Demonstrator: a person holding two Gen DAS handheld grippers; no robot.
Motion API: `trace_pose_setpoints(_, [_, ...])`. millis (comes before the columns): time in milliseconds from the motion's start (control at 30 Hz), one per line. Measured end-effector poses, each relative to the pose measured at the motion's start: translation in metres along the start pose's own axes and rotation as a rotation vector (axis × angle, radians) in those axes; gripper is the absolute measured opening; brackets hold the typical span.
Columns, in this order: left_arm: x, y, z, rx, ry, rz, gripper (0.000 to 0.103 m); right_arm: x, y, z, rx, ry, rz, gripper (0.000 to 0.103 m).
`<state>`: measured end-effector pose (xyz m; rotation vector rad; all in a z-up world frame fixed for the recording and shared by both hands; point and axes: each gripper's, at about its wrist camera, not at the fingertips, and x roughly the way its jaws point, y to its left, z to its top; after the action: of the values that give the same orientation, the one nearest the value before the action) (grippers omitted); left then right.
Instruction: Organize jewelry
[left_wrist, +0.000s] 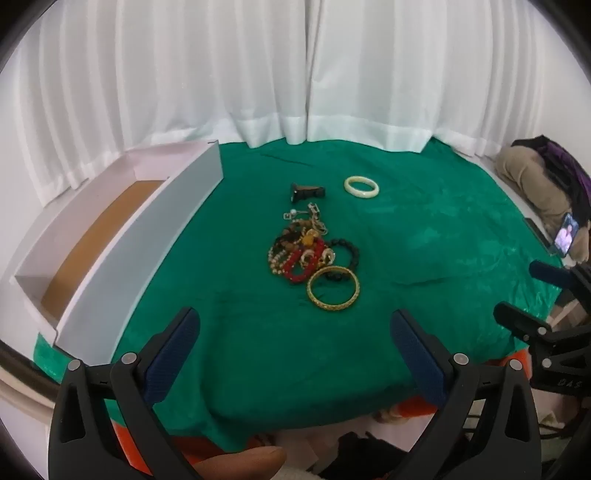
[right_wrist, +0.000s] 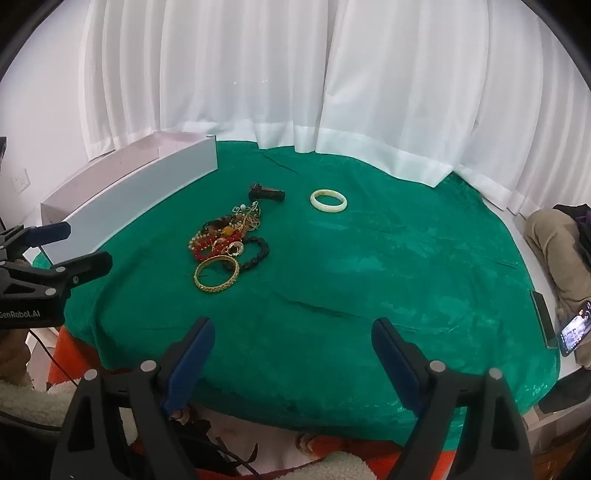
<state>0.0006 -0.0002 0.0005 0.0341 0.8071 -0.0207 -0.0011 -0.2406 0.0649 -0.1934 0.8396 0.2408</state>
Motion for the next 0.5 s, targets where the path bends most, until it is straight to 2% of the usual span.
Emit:
trace_pose_setpoints(167, [-0.003,-0.007,0.001,0.003,-0.034,0.001,0.103,-0.001,-0.002,0.003,-0.007,0.006,-0.005,0.089])
trace_pose_setpoints(233, [-0.002,0.000,0.004,-0.022,-0.025,-0.026,0.103,-0.001,-0.001,0.001,-0.011,-0.003,-0.007,0.089])
trace_pose_setpoints(400, [-0.004,0.002,0.001,-0.007,-0.031,-0.001,0.103,0.001,0.008,-0.010,-0.007,-0.011,-0.002,0.089])
trace_pose_setpoints(500, [-0.004,0.004,0.000,-0.010,-0.027,-0.010,0.103,0.005,0.004,-0.003,-0.002,0.012,0.008,0.089])
